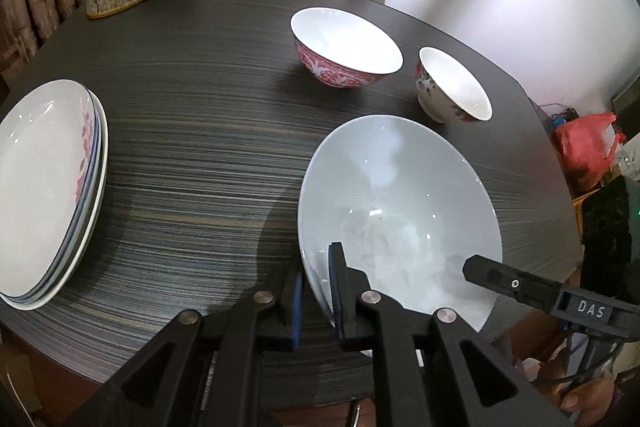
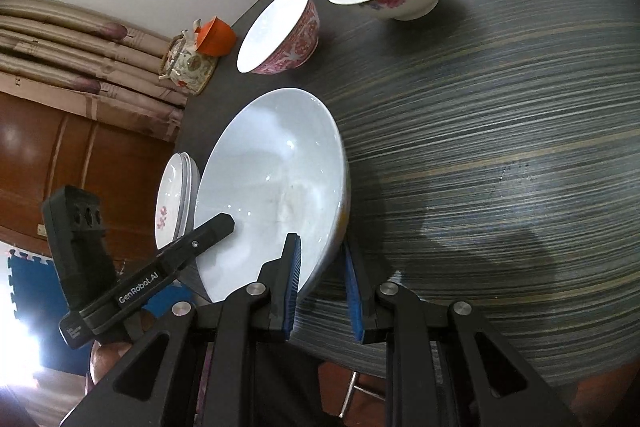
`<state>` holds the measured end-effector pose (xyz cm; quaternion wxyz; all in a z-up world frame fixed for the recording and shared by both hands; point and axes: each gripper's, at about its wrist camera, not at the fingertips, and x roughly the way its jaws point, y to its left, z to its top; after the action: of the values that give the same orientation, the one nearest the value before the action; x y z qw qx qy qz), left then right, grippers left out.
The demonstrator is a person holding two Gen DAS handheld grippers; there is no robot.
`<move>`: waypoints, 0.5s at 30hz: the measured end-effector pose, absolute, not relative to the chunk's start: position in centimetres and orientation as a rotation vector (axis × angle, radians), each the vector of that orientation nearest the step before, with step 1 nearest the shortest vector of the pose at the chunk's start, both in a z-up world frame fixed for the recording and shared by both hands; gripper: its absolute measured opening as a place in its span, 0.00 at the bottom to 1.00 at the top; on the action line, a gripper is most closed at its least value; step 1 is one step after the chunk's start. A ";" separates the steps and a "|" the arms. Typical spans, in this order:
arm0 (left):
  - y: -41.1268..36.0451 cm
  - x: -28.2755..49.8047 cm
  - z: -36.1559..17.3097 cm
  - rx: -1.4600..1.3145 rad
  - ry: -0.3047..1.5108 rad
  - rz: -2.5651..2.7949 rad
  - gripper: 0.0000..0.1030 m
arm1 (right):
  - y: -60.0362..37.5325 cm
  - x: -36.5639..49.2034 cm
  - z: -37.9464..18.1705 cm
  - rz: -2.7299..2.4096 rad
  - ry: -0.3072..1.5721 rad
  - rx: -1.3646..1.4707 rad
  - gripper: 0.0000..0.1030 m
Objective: Organize plates and bowls
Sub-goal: 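Slide the large white bowl along the table beside the plate stack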
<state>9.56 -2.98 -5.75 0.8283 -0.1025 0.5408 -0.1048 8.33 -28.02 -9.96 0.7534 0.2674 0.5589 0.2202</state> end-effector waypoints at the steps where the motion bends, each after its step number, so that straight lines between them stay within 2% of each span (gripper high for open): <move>1: -3.0 9.6 -5.8 -0.218 1.147 -0.222 0.11 | -28.0 8.3 -9.9 0.479 1.215 0.579 0.20; 8: -3.0 9.2 -5.8 -0.200 1.107 -0.209 0.12 | -27.8 8.3 -9.8 0.482 1.204 0.573 0.20; 10: -2.9 9.0 -5.3 -0.189 1.080 -0.204 0.23 | -27.9 8.3 -9.9 0.484 1.199 0.581 0.22; 12: -2.7 8.9 -4.9 -0.177 1.066 -0.182 0.31 | -28.0 8.3 -9.8 0.485 1.194 0.587 0.22; 13: -2.5 8.7 -4.7 -0.179 1.061 -0.178 0.31 | -28.2 8.2 -9.8 0.484 1.188 0.592 0.22; 15: -2.0 8.6 -4.3 -0.199 1.053 -0.181 0.31 | -28.6 8.1 -9.5 0.478 1.171 0.604 0.31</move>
<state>8.60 -2.04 -4.33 0.8560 -0.0947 0.5009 -0.0859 8.10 -28.59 -9.52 0.7643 0.2778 0.5388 0.2200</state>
